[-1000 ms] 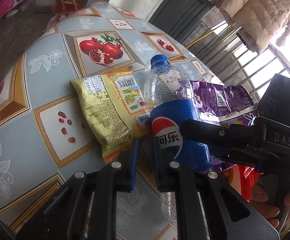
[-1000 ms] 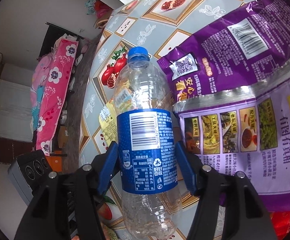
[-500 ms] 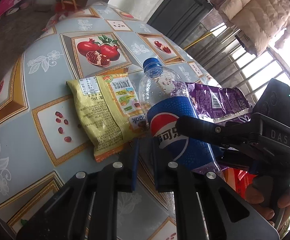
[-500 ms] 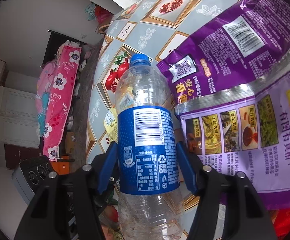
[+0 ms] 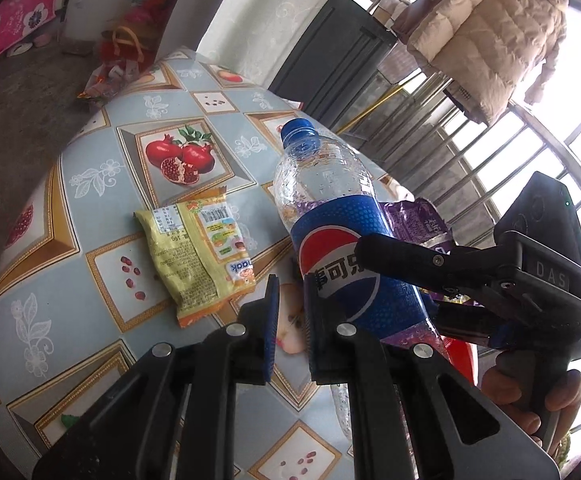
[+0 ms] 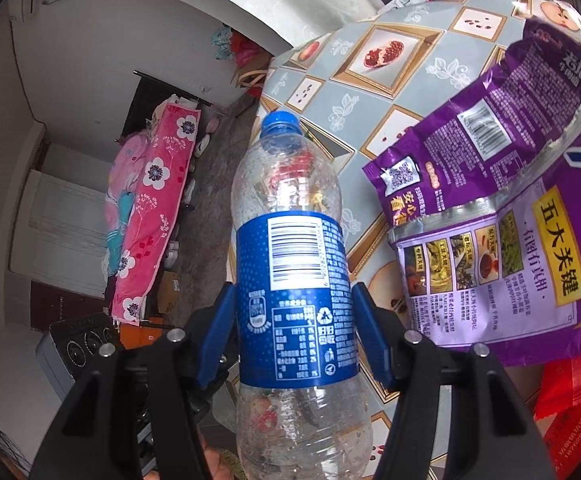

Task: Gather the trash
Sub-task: 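Lift the Pepsi bottle with the right tool while the left tool reaches the red snack bag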

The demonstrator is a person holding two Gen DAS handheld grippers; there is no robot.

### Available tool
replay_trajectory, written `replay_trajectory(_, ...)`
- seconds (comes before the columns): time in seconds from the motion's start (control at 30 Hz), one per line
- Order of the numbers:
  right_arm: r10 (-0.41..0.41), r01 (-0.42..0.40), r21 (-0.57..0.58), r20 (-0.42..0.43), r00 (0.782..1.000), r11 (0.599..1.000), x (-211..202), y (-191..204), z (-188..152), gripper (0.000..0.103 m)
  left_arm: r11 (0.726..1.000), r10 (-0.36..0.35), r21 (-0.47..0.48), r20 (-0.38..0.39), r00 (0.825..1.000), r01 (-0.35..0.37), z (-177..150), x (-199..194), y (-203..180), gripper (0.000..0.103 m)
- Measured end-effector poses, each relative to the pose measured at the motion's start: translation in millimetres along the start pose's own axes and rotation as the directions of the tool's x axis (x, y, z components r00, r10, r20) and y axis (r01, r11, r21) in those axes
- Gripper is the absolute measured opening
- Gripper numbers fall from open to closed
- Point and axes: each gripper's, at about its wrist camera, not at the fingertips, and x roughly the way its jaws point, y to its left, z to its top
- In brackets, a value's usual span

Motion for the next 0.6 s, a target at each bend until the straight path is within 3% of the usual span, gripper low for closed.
replay_trajectory(0.33,0.093,-0.082,-0.079,0.144,0.985,0.993,-85.2,26.7,-7.1,0.056,0.994,-0.052,0.101,0.117,0.992,0.041,17.0,-40.2,-59.6,0.009)
replay_trajectory(0.6,0.107,-0.085,-0.088,0.291,0.951,0.992,-173.5,10.5,-23.9,0.056,0.965,-0.143,0.236,0.126,0.982,0.110,14.2,-44.3,-133.7,0.009)
